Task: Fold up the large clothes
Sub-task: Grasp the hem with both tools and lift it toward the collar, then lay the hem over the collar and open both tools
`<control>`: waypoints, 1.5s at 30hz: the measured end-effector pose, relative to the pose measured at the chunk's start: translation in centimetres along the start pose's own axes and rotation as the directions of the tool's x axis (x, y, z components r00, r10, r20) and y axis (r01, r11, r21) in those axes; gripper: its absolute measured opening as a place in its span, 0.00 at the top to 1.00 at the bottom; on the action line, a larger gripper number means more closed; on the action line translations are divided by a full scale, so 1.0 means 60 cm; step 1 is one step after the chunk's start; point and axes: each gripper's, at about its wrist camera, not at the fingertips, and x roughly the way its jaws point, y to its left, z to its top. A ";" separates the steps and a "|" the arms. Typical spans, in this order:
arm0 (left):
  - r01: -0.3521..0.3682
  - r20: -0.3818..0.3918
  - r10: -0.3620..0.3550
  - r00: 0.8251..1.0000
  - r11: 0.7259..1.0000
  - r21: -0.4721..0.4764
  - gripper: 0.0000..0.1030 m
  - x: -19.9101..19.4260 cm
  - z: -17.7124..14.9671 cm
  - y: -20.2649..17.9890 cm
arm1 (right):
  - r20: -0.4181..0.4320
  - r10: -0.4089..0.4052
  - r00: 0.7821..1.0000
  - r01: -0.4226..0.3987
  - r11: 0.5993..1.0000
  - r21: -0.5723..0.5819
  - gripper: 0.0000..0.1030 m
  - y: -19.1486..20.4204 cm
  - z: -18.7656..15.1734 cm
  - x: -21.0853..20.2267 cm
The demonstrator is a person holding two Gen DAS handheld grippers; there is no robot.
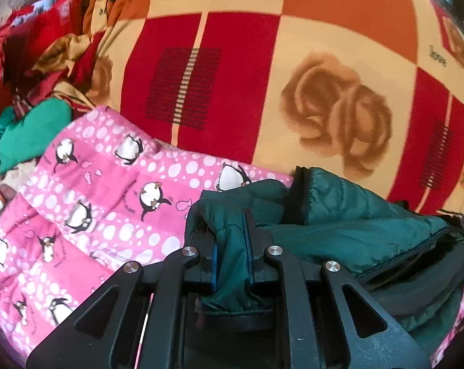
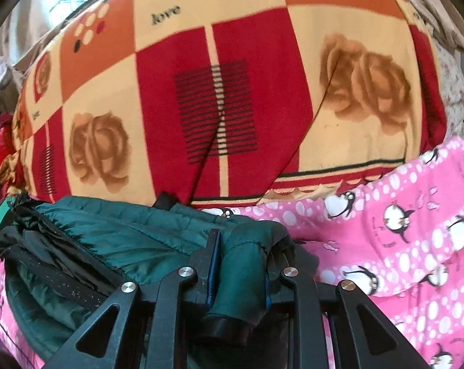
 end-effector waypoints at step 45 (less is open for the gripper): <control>0.002 -0.003 -0.001 1.000 0.996 0.095 0.17 0.060 -0.021 -0.048 | -0.159 0.124 0.979 -0.145 0.981 -0.129 0.10 0.187 -0.004 0.166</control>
